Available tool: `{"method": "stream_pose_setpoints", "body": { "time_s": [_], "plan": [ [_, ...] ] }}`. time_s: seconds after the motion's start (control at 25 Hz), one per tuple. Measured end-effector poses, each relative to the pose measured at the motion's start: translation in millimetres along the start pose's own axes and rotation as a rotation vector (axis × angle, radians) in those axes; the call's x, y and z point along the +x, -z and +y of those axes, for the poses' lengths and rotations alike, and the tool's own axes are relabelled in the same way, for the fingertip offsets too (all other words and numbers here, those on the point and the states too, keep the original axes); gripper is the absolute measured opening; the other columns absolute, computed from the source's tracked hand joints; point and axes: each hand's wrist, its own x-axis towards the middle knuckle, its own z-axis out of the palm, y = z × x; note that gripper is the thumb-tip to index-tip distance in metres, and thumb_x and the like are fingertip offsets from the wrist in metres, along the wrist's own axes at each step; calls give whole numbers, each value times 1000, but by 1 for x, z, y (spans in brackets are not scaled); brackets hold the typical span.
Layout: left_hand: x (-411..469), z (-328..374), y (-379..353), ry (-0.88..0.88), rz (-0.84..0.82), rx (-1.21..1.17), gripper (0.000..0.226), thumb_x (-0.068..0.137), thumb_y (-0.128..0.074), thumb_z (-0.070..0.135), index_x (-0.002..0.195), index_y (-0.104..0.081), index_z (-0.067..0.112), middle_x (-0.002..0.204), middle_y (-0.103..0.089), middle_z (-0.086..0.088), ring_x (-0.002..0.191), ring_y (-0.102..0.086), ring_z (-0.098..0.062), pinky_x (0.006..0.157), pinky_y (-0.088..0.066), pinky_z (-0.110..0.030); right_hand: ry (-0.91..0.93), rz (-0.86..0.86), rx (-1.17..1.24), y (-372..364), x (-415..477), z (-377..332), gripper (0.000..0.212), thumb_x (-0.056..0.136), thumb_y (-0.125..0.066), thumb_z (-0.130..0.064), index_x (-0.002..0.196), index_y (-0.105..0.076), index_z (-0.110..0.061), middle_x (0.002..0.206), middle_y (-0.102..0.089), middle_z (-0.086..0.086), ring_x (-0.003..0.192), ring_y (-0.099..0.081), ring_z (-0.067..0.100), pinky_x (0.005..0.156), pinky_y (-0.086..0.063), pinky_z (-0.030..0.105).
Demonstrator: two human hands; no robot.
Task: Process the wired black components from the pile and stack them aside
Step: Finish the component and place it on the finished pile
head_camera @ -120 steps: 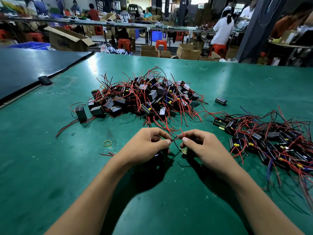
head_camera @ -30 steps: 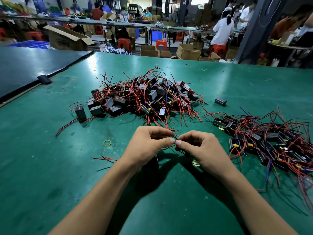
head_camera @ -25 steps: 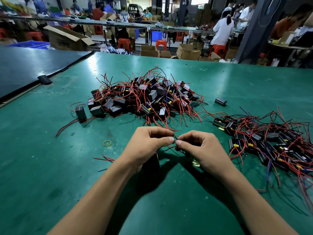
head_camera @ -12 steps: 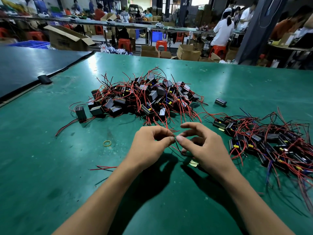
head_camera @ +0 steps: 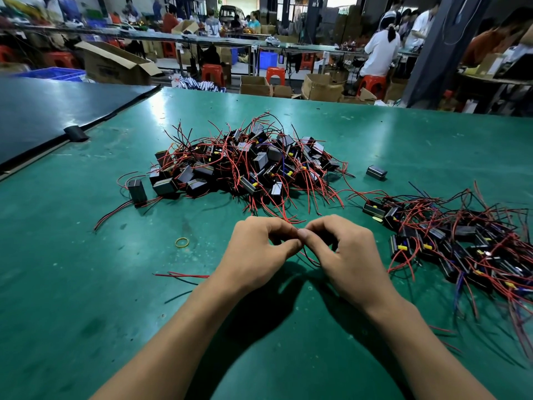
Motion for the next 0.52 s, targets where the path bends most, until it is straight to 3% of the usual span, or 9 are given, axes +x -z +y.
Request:
{"method": "stream_pose_setpoints", "body": {
  "time_s": [0.24, 0.4, 0.52],
  "plan": [
    [-1, 1, -5, 44, 16, -109, 5, 81, -78, 14, 84, -79, 17, 68, -72, 12, 59, -59, 9, 58, -41, -5, -118, 32, 105, 3, 1, -7, 14, 87, -76, -22, 74, -72, -22, 69, -68, -17, 62, -59, 0, 60, -39, 7],
    [-3, 0, -6, -35, 71, 40, 3, 80, -77, 23, 83, -78, 24, 72, -73, 13, 68, -65, 0, 69, -52, -22, -255, 16, 136, 3, 3, -13, 25, 88, -74, -23, 64, -68, -19, 53, -59, -15, 50, -49, 0, 52, -35, 10],
    [-5, 1, -7, -107, 98, 123, 12, 76, -73, 34, 84, -78, 27, 74, -72, 11, 71, -63, -4, 72, -52, -28, -384, -7, 132, 6, 5, -13, 27, 85, -72, -24, 61, -66, -14, 46, -52, -12, 46, -43, 1, 48, -34, 12]
  ]
}}
